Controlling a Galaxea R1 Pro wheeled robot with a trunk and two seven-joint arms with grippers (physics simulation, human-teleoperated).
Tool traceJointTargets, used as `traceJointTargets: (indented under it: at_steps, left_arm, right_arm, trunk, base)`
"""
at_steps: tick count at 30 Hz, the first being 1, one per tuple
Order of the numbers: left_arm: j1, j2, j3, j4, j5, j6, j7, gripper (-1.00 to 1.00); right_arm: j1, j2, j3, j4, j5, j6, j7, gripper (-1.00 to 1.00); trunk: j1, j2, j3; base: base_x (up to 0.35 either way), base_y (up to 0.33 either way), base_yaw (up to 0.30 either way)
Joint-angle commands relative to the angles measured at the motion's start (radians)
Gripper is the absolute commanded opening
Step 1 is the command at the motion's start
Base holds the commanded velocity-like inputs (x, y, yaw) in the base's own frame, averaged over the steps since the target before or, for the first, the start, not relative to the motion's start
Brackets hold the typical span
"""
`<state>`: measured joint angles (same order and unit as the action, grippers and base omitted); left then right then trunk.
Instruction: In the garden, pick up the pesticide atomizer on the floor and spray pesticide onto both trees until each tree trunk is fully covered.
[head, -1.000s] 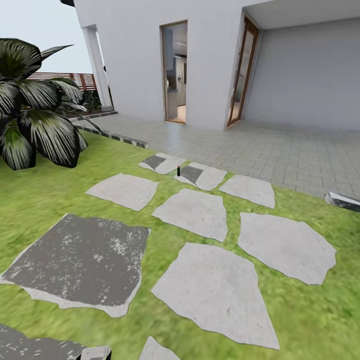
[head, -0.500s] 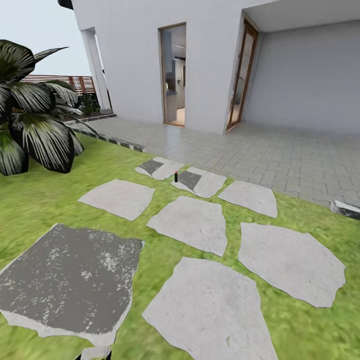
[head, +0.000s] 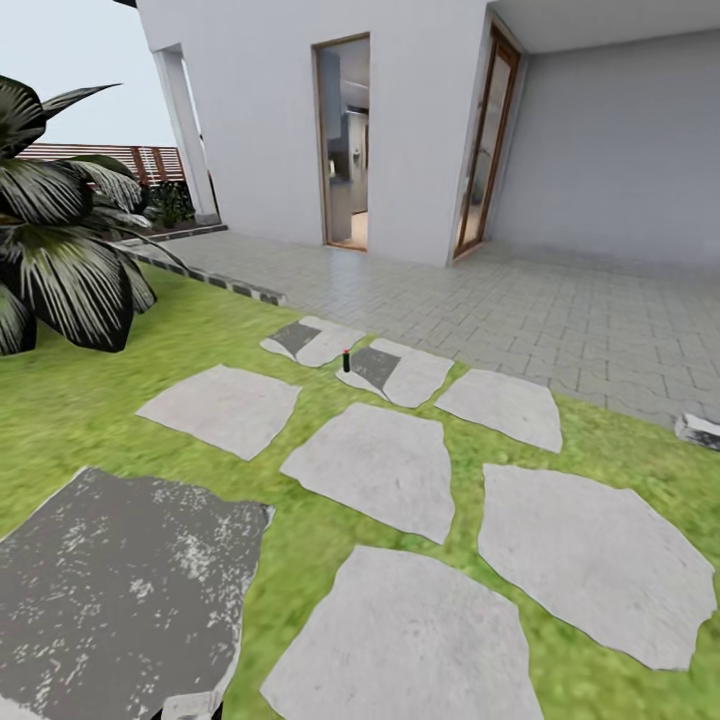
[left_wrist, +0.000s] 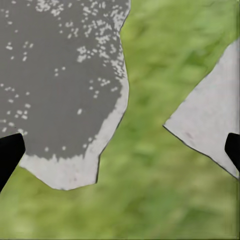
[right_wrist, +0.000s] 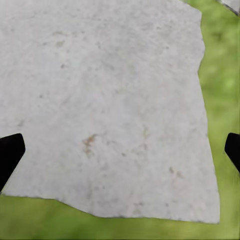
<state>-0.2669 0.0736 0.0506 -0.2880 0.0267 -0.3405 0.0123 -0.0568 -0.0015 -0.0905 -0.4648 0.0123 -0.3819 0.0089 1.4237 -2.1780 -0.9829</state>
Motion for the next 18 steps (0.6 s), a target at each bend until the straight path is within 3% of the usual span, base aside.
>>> traceJointTargets:
  at_steps: [1,18]
  left_arm:
    - [0.0,0.0,0.0,0.0,0.0,0.0,0.0,1.0]
    - [0.0,0.001,0.0,-0.001,0.001,0.0,0.0,1.0]
  right_arm:
    - [0.0,0.0,0.0,0.0,0.0,0.0,0.0,1.0]
    - [0.0,0.0,0.0,0.0,0.0,0.0,-0.001,1.0]
  trunk:
    - [0.0,0.0,0.0]
    - [0.0,0.0,0.0]
  base:
    - [0.337,-0.097,0.0]
    - [0.337,-0.097,0.0]
